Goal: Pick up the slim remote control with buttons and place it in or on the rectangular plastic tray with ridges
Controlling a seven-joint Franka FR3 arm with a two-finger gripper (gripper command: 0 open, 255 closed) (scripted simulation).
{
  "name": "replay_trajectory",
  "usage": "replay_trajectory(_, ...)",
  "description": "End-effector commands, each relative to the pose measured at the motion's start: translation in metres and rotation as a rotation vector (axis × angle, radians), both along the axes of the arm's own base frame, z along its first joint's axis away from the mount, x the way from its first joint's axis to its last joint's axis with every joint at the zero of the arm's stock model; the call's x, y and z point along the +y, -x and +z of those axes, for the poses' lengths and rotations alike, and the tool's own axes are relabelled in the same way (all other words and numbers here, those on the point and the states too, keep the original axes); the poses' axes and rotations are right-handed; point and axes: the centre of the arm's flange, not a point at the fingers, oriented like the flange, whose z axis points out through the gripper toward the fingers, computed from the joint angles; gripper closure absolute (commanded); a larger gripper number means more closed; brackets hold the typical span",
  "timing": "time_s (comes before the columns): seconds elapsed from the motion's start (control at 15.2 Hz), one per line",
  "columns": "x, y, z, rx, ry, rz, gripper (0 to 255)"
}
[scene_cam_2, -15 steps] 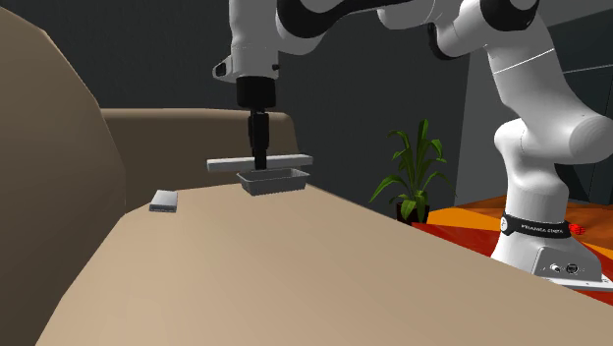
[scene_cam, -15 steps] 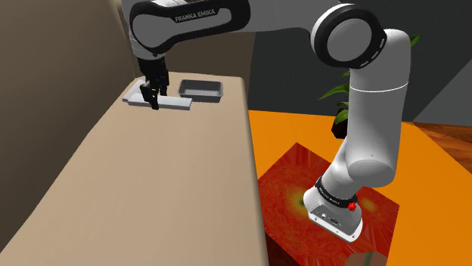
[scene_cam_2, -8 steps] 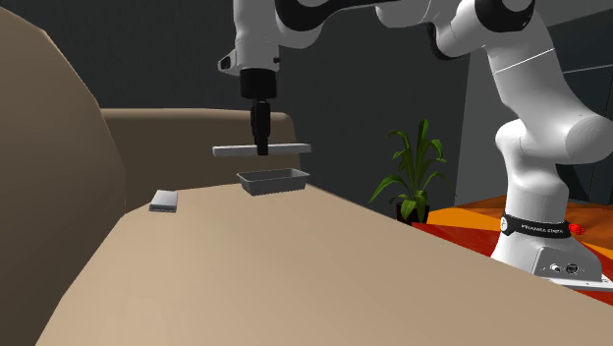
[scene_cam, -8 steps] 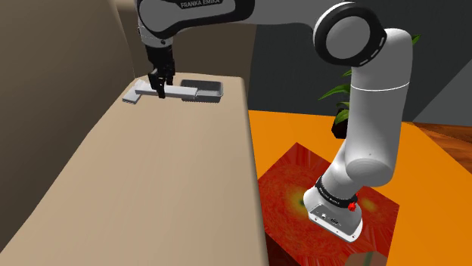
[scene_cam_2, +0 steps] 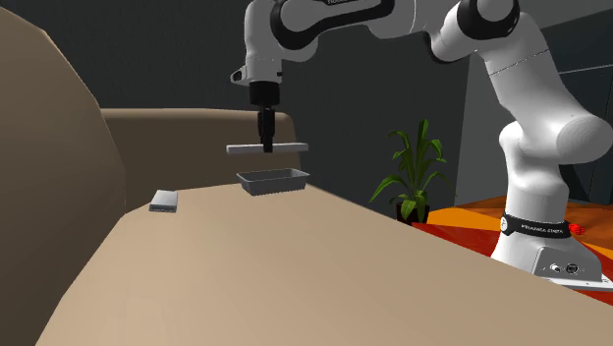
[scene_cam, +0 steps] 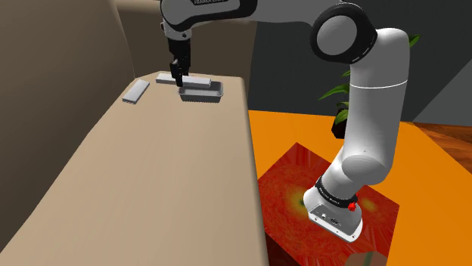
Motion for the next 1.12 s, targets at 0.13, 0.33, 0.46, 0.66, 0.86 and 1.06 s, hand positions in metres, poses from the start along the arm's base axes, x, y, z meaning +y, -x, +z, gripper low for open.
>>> replay_trajectory(0.13,-0.05,-0.019,0.001,-0.001,-0.001,0.002,255)
replay_trajectory(0.33,-0.087,-0.033,0.001,-0.001,-0.001,0.002,255)
replay_trajectory(0.46,-0.112,-0.042,0.001,-0.001,-0.001,0.002,255)
replay_trajectory(0.66,-0.127,-0.048,-0.009,-0.001,-0.001,0.002,255)
replay_trajectory(0.86,-0.127,-0.048,-0.025,-0.001,-0.001,0.002,255)
replay_trajectory(1.06,-0.127,-0.048,-0.041,-0.001,-0.001,0.002,255)
